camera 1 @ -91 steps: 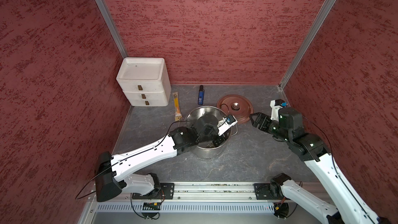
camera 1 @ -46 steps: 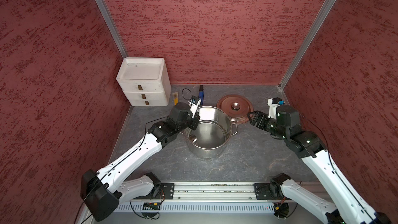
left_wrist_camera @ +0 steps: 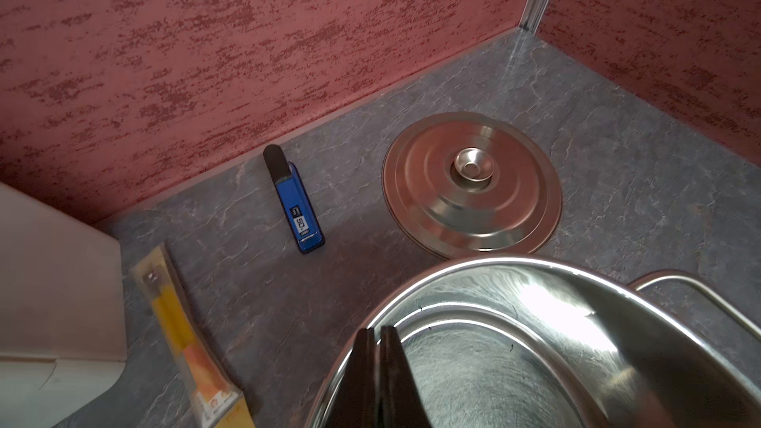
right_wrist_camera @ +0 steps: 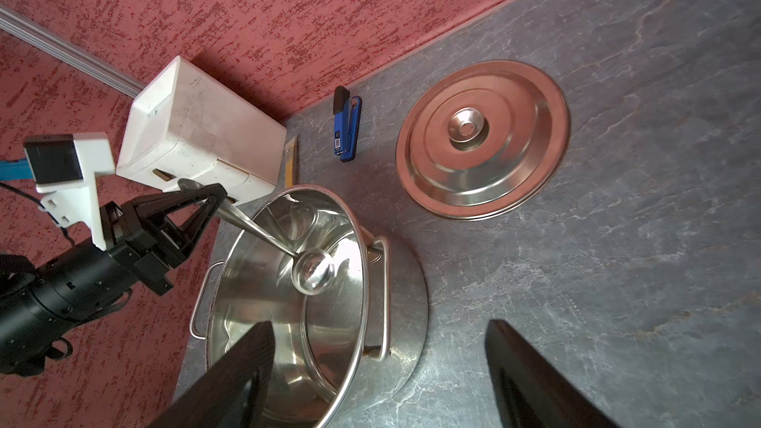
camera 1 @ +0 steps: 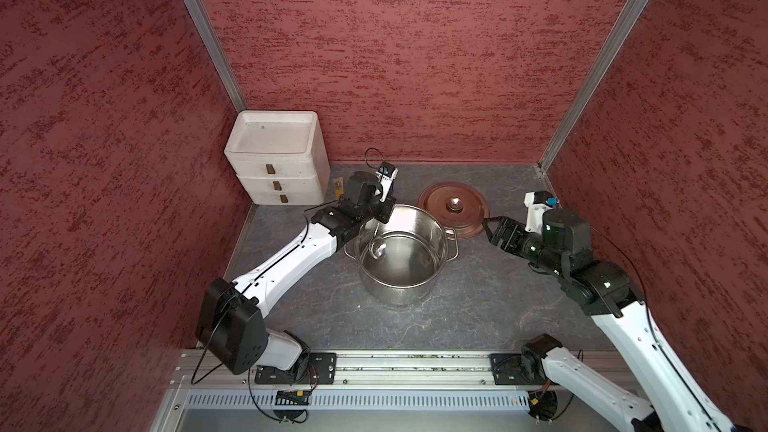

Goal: Stir the soup with a spoon
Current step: Stir the soup in the pan with a stick.

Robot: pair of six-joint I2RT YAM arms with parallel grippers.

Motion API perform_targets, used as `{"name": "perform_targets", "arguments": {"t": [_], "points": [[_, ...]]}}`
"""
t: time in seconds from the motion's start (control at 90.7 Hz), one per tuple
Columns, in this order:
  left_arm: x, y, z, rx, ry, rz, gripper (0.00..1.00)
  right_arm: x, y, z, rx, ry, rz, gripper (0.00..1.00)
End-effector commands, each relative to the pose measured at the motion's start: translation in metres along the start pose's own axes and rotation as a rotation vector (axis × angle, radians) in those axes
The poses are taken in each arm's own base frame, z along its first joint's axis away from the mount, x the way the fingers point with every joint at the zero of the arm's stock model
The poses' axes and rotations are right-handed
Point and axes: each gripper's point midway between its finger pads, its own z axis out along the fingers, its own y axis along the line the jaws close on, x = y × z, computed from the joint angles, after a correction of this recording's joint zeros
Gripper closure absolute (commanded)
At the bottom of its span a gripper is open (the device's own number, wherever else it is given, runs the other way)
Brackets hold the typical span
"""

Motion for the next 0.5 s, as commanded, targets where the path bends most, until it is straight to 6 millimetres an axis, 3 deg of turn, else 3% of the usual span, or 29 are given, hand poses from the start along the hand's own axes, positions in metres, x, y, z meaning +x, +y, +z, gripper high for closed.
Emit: {"name": "perform_targets", "arguments": {"t": [0.0,0.287,0.485], "points": [[-0.038,-0.016,0.005,0.067,-0.108,0.048,1.00,-0.003,-0.005,-0.008,0.025,-0.021,0.009,0.15],[-0.063,-0.085,0.017,0.207,-0.171,0.125,1.00,0.000,-0.010,-0.013,0.035,-0.025,0.018,0.15],[-0.059,-0.147,0.007,0.326,-0.173,0.223,1.00,0.003,-0.011,-0.011,0.034,-0.020,0.022,0.15]]}}
